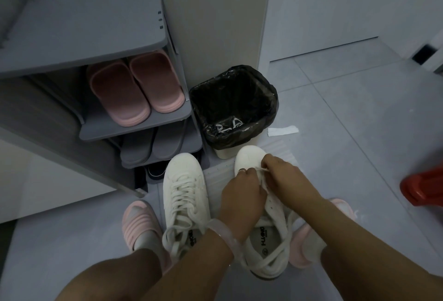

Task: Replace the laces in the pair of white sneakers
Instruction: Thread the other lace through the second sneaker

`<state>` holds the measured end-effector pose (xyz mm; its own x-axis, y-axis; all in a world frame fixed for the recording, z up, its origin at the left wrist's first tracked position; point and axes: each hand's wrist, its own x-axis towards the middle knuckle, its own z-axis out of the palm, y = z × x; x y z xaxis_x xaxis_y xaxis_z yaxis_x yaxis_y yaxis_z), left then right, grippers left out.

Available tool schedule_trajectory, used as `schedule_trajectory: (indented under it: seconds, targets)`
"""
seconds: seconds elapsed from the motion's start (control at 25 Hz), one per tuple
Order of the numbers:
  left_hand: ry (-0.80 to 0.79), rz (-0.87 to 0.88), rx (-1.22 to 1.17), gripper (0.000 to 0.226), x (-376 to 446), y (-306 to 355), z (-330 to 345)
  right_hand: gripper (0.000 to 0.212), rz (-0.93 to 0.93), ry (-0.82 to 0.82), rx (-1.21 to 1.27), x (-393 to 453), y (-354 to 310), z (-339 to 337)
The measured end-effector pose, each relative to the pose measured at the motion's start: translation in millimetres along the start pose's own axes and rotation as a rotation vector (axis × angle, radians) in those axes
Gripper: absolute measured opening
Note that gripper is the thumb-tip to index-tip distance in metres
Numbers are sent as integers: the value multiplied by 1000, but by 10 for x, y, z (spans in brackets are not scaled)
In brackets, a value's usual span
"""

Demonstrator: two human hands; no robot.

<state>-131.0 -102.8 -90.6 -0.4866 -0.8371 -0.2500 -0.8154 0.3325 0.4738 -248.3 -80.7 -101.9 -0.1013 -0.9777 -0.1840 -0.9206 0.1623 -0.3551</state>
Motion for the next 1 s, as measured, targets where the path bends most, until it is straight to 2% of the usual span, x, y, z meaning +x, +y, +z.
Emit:
schedule_trajectory:
  seconds: [0.08,0.28,0.36,0.52,0.6,0.76,0.88,1.0]
  targets:
    - [-26,-27,11,23,49,-8,-2,16,-3,-80,105,21,69,-86]
    - [-112,-14,158,26,152,43,-9,17,-101,-53,-122,5,18,-42]
    - [-140,-12,149,25,182,45,-12,16,-94,-30,-141,2,-1,-3]
    - [-185,-120,-202,22,202,-26,-29,14,64,31,-51,-26,-64,113]
    - [-215,-146,-320,24,204,-70,-33,13,119,50,77,-29,-52,108]
    - [-252,-196,-546,24,196,-140,-62,24,258,-104,426,-74,-23,-11]
    - [-320,-313,-779,30,171,-159,-89,32,270,-162,419,-101,-61,19]
    - [-338,-301,-803,32,164,-176,-99,34,310,-156,447,-69,-104,49]
